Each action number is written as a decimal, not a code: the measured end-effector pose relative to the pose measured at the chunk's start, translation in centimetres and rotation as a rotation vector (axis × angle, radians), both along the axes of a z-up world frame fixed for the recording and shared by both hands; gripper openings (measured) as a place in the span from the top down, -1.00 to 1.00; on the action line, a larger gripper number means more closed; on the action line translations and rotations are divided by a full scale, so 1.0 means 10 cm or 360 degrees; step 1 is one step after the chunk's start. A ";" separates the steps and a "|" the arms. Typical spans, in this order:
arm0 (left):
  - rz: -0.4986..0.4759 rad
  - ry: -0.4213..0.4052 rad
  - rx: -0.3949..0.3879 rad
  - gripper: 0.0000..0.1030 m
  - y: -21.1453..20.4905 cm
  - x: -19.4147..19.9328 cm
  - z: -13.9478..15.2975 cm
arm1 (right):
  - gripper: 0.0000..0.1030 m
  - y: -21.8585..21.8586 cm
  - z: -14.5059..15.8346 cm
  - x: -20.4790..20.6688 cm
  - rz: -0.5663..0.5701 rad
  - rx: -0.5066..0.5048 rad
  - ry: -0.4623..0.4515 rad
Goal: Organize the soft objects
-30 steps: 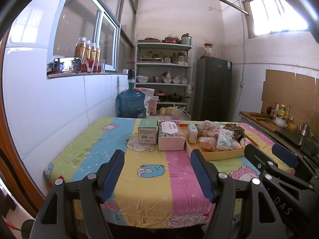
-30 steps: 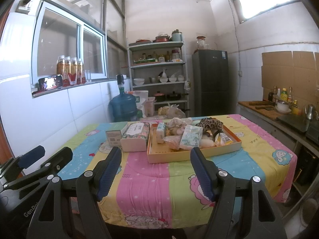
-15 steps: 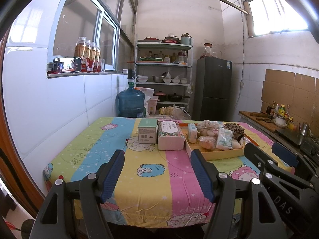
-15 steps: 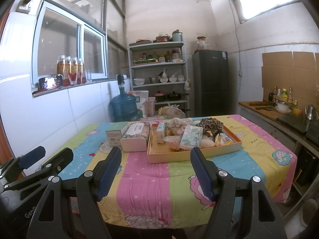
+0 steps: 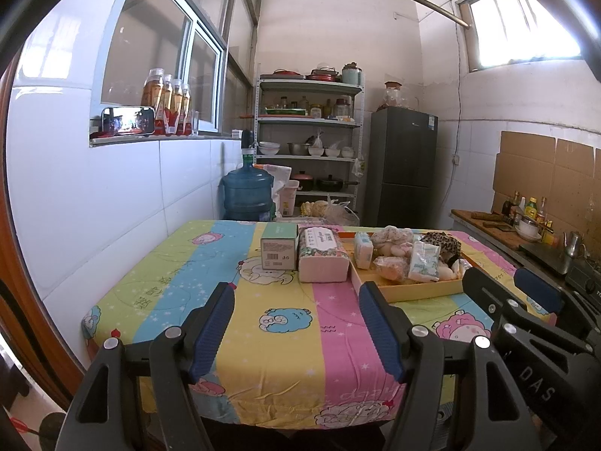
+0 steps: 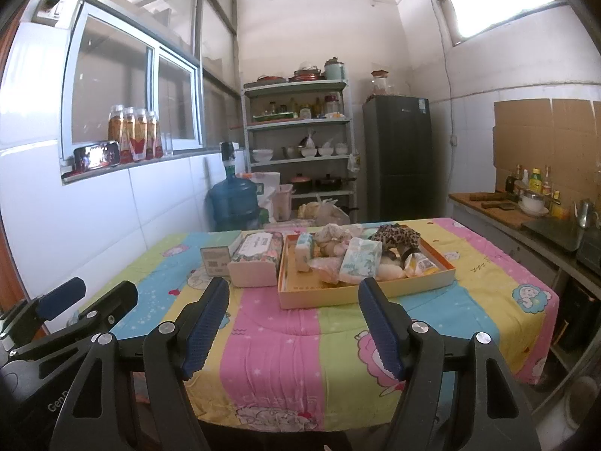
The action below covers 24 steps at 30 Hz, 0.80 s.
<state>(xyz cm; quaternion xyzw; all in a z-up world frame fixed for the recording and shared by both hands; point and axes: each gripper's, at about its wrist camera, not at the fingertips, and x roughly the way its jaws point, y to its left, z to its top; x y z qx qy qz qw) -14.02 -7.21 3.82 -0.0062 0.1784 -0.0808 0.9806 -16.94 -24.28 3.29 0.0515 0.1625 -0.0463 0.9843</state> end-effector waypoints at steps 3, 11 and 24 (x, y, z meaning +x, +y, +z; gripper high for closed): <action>0.0000 -0.0001 0.0001 -0.33 0.00 0.00 0.00 | -0.42 0.00 0.00 0.00 0.0000 0.0000 -0.0001; 0.0000 -0.0001 0.0000 -0.33 0.00 0.00 0.00 | -0.42 0.01 0.02 0.00 -0.0004 -0.0004 -0.0004; 0.0000 0.0001 0.0011 -0.33 -0.01 0.01 -0.03 | -0.43 0.00 0.03 -0.01 -0.0008 -0.0006 -0.0006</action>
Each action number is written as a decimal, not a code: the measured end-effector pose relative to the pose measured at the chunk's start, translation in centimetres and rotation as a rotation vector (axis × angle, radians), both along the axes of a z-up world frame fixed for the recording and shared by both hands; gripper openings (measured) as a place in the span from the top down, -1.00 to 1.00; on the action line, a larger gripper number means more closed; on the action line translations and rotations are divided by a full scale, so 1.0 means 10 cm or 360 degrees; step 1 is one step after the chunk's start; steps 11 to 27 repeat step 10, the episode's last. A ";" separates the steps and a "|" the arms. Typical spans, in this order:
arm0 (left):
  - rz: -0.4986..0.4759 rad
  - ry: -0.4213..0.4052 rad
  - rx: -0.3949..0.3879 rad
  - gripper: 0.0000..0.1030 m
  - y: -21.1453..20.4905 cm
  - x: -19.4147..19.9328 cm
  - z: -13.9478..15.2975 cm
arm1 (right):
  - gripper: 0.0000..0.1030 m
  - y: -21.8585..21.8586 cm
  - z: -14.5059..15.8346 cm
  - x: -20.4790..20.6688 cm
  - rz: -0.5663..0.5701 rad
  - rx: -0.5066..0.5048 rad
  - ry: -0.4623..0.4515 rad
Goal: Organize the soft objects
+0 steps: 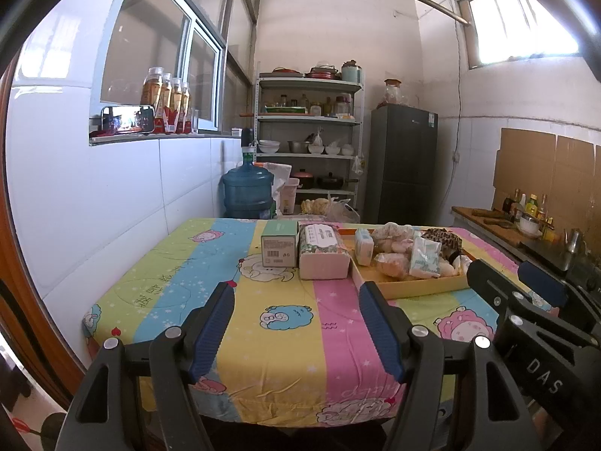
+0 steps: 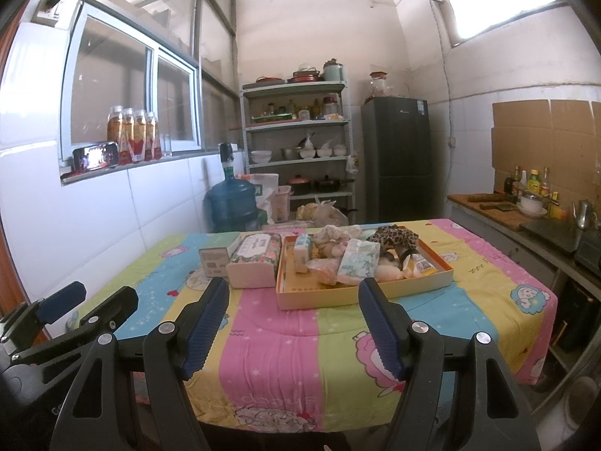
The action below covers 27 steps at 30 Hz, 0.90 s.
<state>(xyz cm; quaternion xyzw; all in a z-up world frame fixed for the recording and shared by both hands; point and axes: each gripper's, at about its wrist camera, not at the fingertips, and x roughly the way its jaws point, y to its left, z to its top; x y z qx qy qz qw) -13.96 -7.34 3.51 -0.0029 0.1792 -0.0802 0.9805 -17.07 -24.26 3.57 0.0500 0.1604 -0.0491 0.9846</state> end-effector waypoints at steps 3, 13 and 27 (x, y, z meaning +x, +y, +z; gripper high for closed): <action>-0.0003 0.0002 -0.0004 -0.33 0.00 0.00 0.00 | -0.43 0.00 0.00 0.00 -0.0001 0.0000 0.0000; -0.0005 0.0003 -0.0025 -0.42 0.03 -0.03 -0.07 | -0.42 -0.05 0.01 0.00 -0.0008 0.0006 0.0003; -0.0005 0.0003 -0.0025 -0.42 0.03 -0.03 -0.07 | -0.42 -0.05 0.01 0.00 -0.0008 0.0006 0.0003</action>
